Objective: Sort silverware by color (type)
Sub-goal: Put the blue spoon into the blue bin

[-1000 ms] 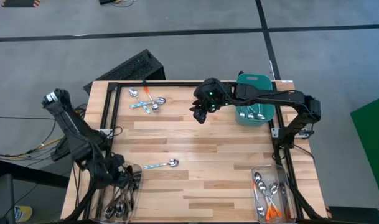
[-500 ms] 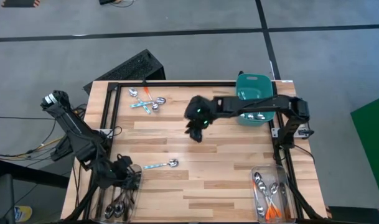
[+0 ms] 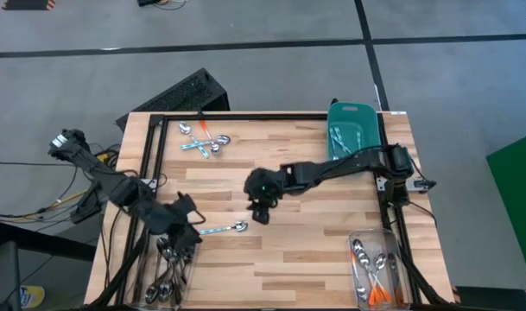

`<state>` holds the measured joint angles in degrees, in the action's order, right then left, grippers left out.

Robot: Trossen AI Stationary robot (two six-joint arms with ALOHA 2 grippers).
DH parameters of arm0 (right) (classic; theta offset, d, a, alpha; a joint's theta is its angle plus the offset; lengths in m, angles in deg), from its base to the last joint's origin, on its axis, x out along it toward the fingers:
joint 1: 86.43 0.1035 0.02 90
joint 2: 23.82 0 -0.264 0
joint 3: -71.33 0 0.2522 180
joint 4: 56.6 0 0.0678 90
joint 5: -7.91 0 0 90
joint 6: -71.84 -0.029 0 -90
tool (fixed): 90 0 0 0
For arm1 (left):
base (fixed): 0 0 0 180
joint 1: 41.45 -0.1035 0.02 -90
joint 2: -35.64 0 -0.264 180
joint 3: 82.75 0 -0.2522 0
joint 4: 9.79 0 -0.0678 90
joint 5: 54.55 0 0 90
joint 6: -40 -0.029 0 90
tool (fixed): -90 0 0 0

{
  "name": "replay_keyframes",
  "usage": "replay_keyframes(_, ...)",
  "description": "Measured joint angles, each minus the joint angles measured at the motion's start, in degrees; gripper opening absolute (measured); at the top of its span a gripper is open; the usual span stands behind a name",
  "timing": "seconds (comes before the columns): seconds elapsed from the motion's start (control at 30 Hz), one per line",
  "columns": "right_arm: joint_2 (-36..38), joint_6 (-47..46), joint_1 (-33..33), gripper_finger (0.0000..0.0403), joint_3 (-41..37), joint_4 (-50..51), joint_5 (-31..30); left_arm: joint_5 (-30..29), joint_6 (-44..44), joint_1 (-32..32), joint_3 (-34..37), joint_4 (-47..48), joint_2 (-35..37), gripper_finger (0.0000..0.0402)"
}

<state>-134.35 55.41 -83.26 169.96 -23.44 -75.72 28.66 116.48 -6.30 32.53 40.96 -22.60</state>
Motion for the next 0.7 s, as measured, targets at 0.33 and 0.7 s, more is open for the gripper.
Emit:
replay_keyframes(0.33, -6.7, 4.5, 5.1, 0.0175, -0.1, -7.7, -7.0, -6.2, -16.6, -4.7, -0.1, -0.4, 3.0, 0.0146)
replay_keyframes(0.7, -13.6, 5.0, 7.8, 0.0181, 3.6, -8.0, -9.6, -10.1, -18.7, -4.8, 0.0, -0.4, 3.1, 0.0146)
